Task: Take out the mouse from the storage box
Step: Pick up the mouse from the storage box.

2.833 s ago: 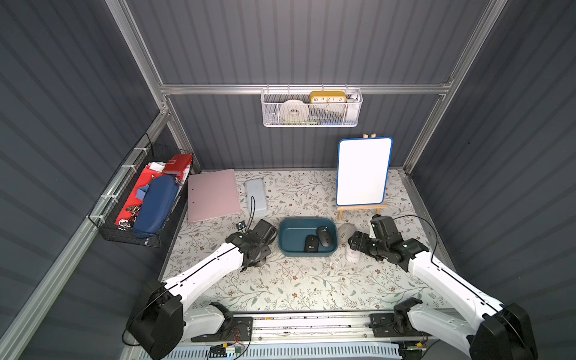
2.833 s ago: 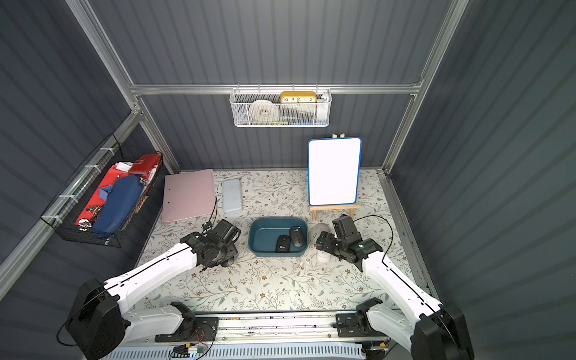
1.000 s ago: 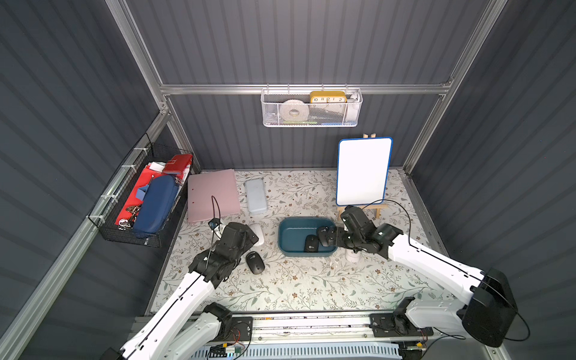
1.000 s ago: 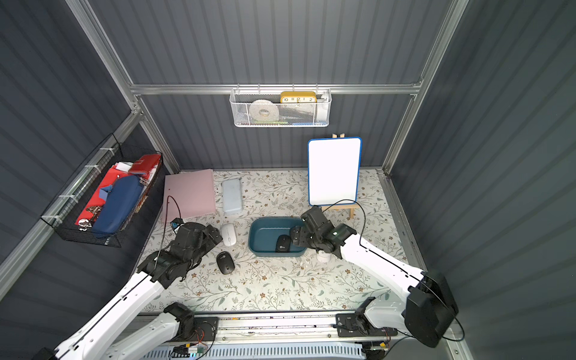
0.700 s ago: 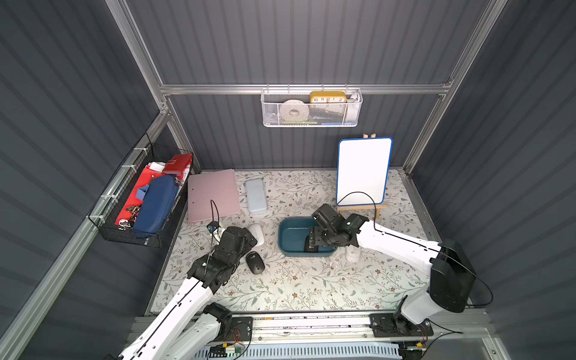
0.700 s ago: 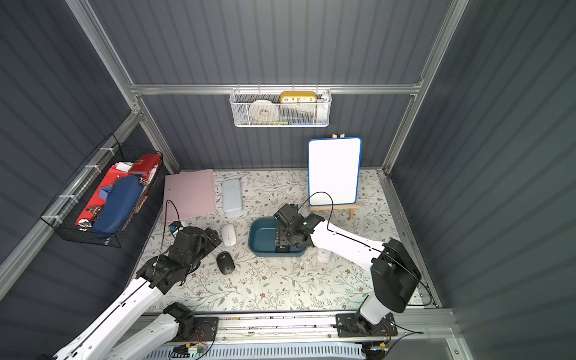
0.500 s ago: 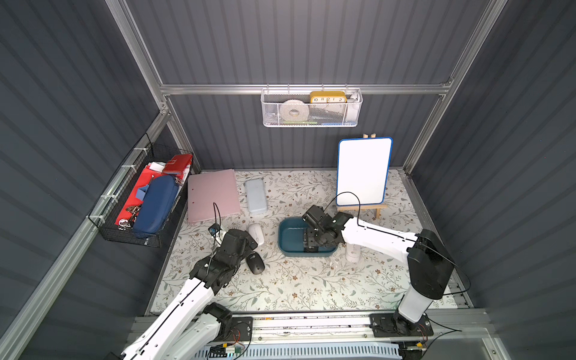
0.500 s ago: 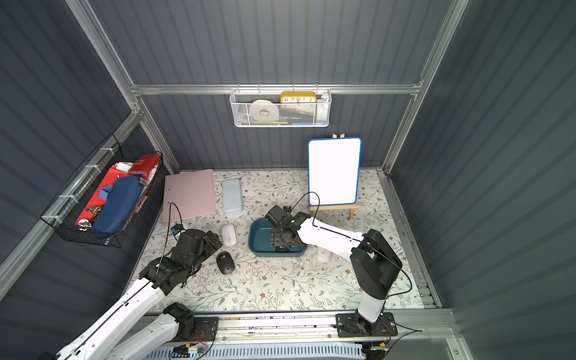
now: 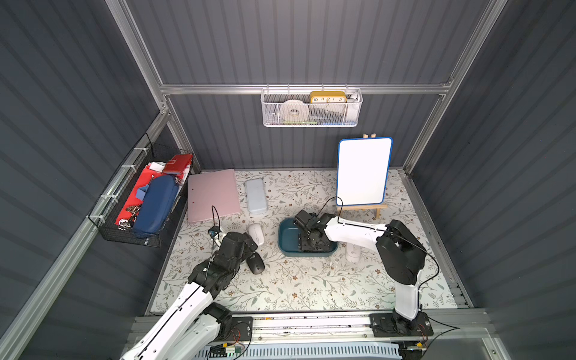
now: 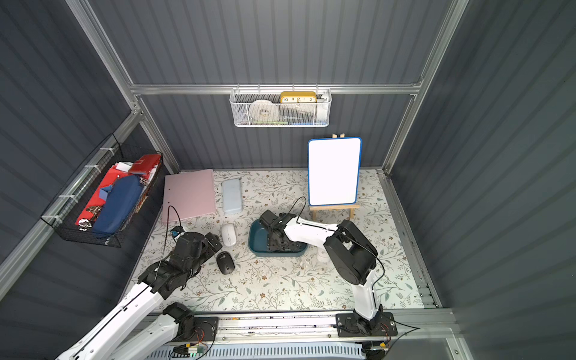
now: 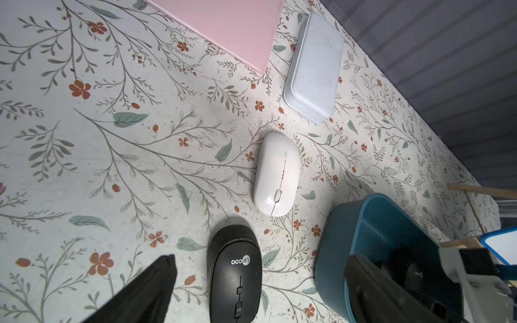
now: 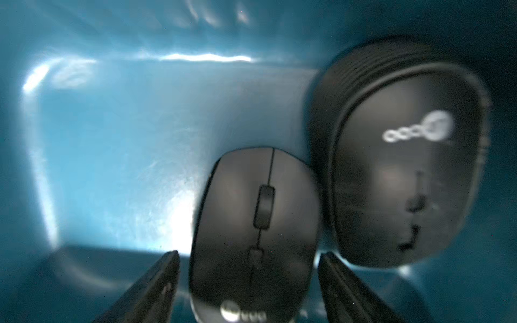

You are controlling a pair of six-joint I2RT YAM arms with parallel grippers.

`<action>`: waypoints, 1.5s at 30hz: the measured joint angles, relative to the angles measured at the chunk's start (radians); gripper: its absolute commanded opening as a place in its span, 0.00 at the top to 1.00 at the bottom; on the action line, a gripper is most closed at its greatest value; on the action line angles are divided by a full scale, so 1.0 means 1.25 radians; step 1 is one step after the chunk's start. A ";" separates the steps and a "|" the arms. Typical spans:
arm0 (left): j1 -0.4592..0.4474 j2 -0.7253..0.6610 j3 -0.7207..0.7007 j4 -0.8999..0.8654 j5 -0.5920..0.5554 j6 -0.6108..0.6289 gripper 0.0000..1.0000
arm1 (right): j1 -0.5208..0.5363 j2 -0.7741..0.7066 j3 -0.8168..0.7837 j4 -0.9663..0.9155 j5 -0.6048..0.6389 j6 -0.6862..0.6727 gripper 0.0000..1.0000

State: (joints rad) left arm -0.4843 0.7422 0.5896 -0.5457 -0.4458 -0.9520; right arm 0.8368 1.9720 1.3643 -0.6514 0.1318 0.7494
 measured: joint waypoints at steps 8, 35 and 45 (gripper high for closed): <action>0.000 -0.008 -0.009 0.003 0.000 0.002 0.01 | 0.008 0.062 0.080 -0.002 -0.034 -0.006 0.22; 0.000 0.018 -0.009 0.008 0.000 0.002 0.01 | 0.019 0.113 0.144 -0.041 -0.019 -0.092 0.32; 0.000 0.038 -0.009 0.020 0.000 0.002 0.01 | 0.027 0.093 0.139 -0.053 -0.017 -0.096 0.53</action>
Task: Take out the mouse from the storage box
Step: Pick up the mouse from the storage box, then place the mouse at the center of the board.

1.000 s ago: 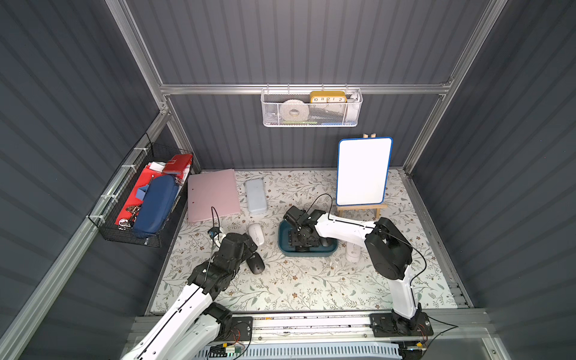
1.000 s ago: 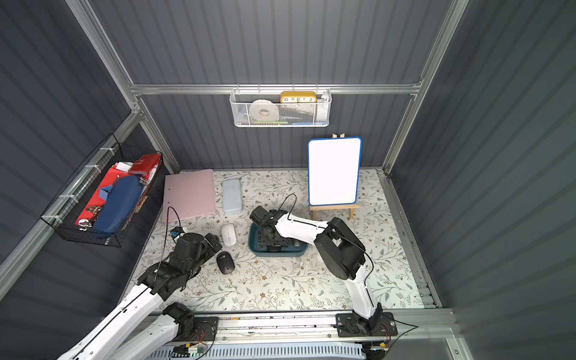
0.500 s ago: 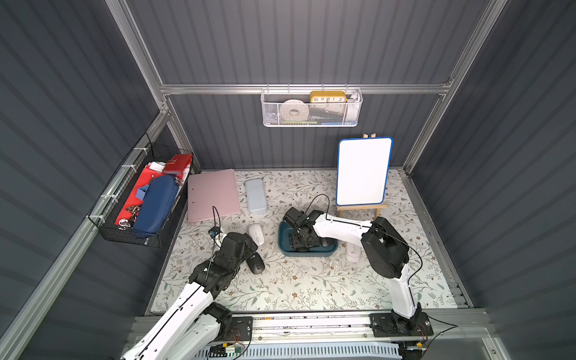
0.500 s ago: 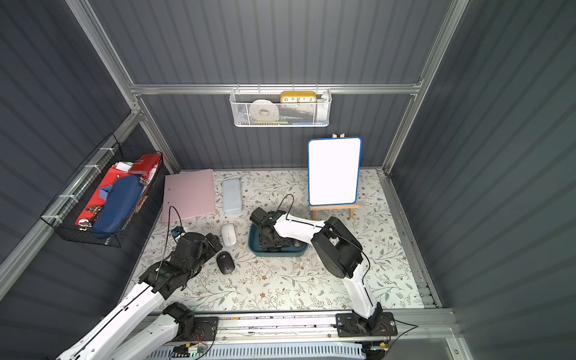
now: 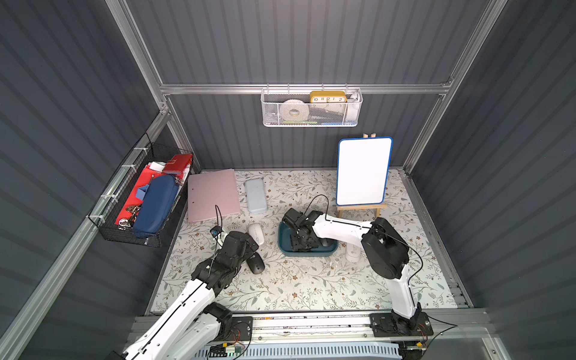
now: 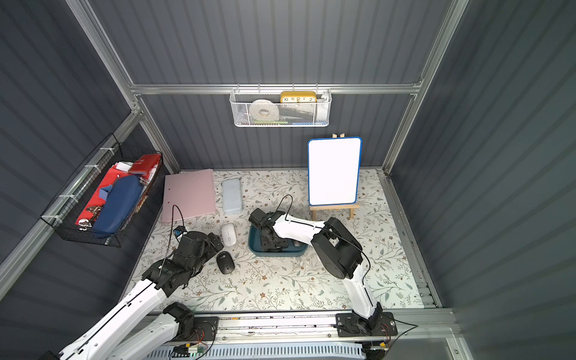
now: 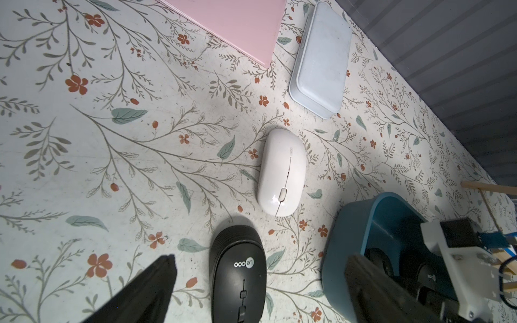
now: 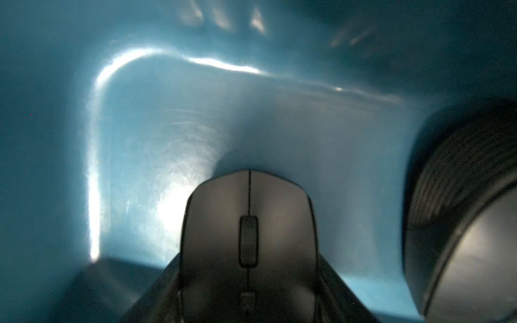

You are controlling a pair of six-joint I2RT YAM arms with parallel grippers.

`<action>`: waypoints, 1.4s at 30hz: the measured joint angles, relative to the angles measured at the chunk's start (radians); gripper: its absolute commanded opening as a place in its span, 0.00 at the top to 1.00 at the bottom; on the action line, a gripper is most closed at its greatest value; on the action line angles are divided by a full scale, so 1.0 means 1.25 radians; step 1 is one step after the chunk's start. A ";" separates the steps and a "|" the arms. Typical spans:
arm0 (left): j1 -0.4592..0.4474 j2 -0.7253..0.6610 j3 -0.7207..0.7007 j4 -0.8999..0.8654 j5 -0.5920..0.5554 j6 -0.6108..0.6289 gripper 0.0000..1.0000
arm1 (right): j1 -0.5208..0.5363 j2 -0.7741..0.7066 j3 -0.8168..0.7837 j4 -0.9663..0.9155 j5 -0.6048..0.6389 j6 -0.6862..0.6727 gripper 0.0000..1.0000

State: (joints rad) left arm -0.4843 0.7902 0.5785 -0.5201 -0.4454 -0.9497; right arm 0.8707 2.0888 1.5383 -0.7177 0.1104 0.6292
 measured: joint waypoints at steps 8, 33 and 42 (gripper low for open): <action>0.000 0.000 0.010 0.000 -0.002 0.005 0.00 | 0.004 -0.077 0.000 -0.013 0.012 -0.001 0.58; 0.000 -0.187 0.075 -0.100 -0.152 0.000 0.01 | 0.278 -0.217 -0.001 -0.066 0.052 -0.073 0.57; 0.000 -0.235 0.089 -0.127 -0.185 -0.012 0.01 | 0.330 -0.097 0.000 -0.033 0.001 -0.129 0.57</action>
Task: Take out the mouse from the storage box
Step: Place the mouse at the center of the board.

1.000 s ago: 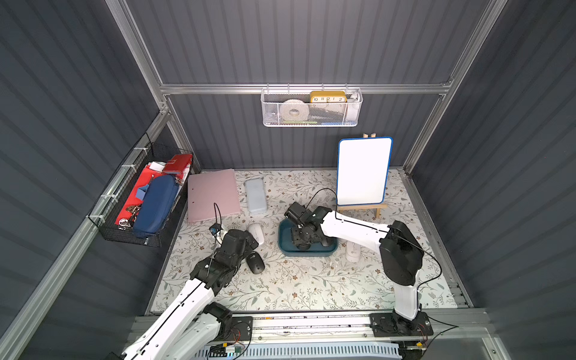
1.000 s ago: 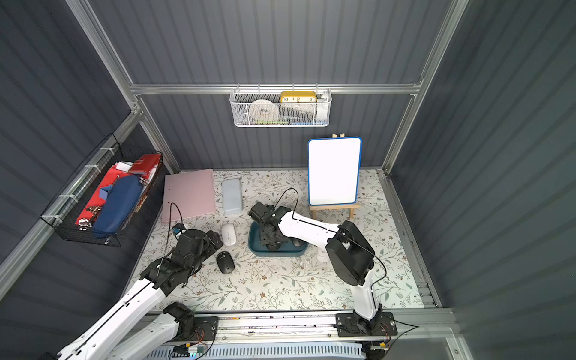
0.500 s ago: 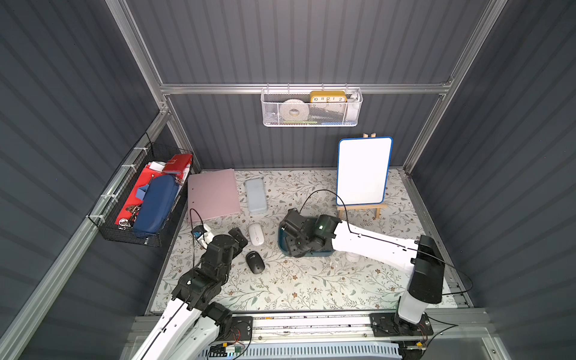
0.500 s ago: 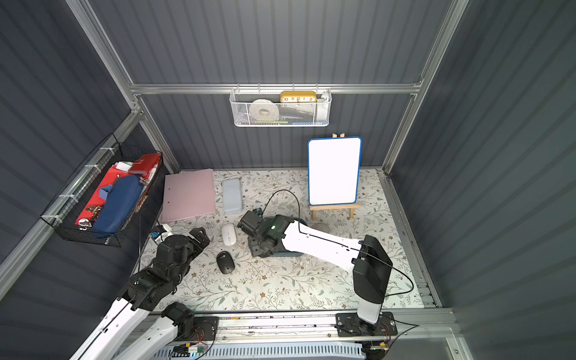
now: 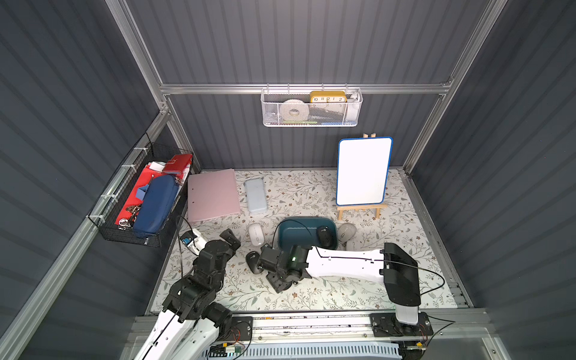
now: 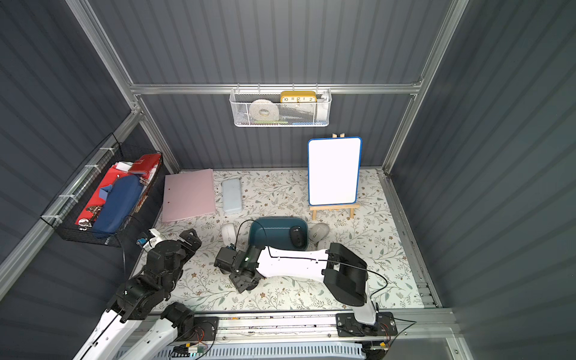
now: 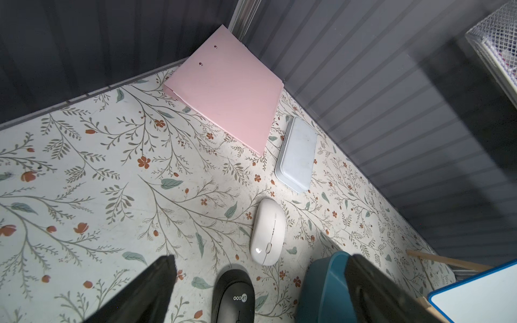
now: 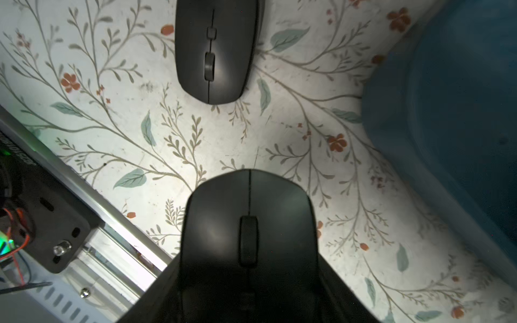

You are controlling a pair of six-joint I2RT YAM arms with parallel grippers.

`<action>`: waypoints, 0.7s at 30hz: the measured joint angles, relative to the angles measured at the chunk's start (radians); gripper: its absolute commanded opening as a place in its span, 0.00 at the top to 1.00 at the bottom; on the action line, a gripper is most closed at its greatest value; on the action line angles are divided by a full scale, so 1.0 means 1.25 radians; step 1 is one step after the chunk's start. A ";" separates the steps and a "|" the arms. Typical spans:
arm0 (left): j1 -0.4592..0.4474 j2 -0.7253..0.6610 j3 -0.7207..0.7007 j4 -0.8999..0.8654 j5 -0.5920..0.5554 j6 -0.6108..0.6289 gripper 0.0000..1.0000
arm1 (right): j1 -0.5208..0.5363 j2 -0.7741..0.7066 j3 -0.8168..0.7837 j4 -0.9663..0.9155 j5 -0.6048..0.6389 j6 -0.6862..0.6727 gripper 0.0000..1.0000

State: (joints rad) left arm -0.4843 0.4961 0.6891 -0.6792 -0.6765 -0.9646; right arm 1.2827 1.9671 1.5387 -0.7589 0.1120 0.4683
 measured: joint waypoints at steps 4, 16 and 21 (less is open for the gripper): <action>0.000 -0.014 0.001 -0.002 -0.017 -0.006 0.01 | 0.006 0.034 0.000 0.004 -0.020 -0.012 0.57; 0.000 -0.015 0.002 -0.004 -0.028 -0.012 0.01 | 0.007 0.076 0.009 0.001 -0.036 -0.018 0.54; 0.000 -0.015 0.002 -0.006 -0.027 -0.013 0.01 | 0.007 0.095 0.027 0.002 -0.033 -0.020 0.50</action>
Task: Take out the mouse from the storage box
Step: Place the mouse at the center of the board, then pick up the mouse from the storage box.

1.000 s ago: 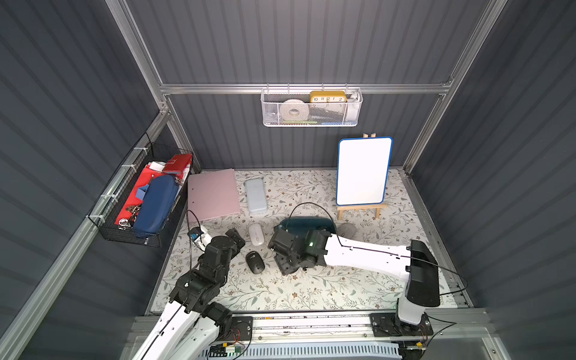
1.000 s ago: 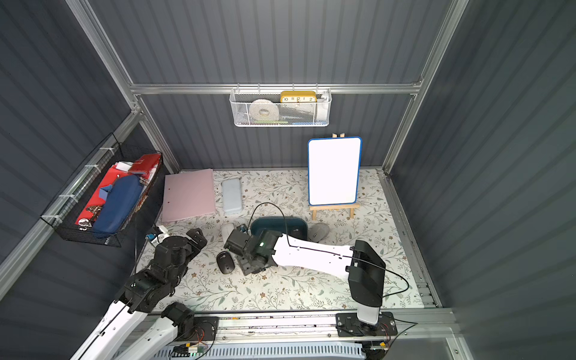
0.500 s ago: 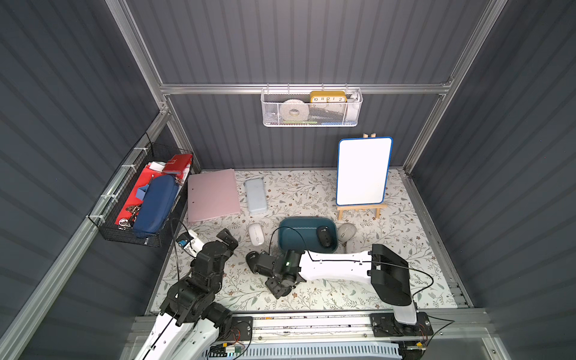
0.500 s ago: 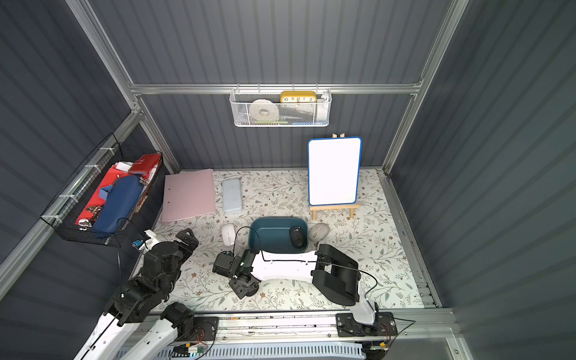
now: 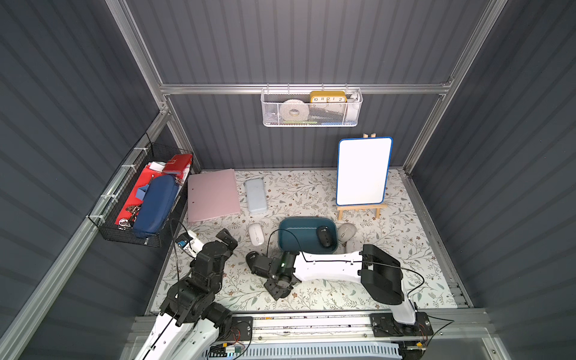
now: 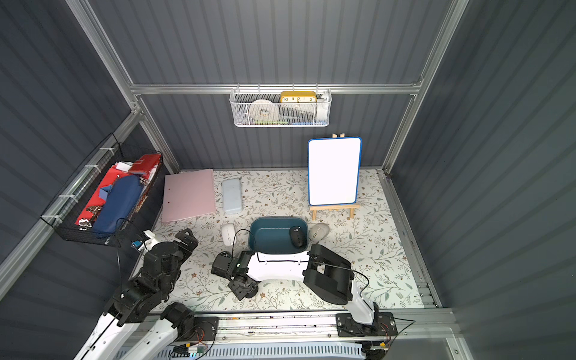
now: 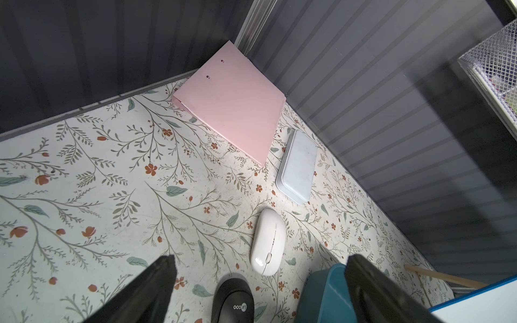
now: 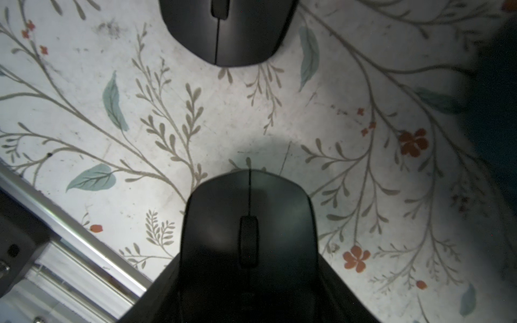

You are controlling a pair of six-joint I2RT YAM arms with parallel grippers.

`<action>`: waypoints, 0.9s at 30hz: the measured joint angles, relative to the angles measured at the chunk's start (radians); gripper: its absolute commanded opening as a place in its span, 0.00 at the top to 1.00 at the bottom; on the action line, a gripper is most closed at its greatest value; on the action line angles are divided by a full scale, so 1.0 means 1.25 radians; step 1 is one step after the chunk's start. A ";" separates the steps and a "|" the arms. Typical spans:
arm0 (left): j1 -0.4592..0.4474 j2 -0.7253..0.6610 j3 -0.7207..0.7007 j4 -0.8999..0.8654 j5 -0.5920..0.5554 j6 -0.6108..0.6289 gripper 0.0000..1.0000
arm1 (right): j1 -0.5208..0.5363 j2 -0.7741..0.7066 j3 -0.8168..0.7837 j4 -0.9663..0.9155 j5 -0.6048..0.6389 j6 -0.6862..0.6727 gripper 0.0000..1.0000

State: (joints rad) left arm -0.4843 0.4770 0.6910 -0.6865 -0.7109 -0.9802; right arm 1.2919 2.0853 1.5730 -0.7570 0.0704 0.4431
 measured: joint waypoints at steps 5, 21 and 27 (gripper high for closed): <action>0.000 0.000 0.000 0.000 0.000 -0.003 0.01 | 0.001 0.011 0.012 -0.017 0.010 0.000 0.32; 0.000 0.110 0.041 0.072 0.103 0.027 0.01 | -0.044 -0.247 -0.070 -0.059 0.135 0.007 0.21; -0.002 0.324 0.075 0.227 0.280 0.054 0.01 | -0.207 -0.536 -0.261 -0.020 0.199 0.036 0.20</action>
State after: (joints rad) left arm -0.4866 0.8825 0.7845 -0.4030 -0.3611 -0.9123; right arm 1.0332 1.4158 1.2465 -0.7826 0.3195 0.4881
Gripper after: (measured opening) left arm 0.994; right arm 0.797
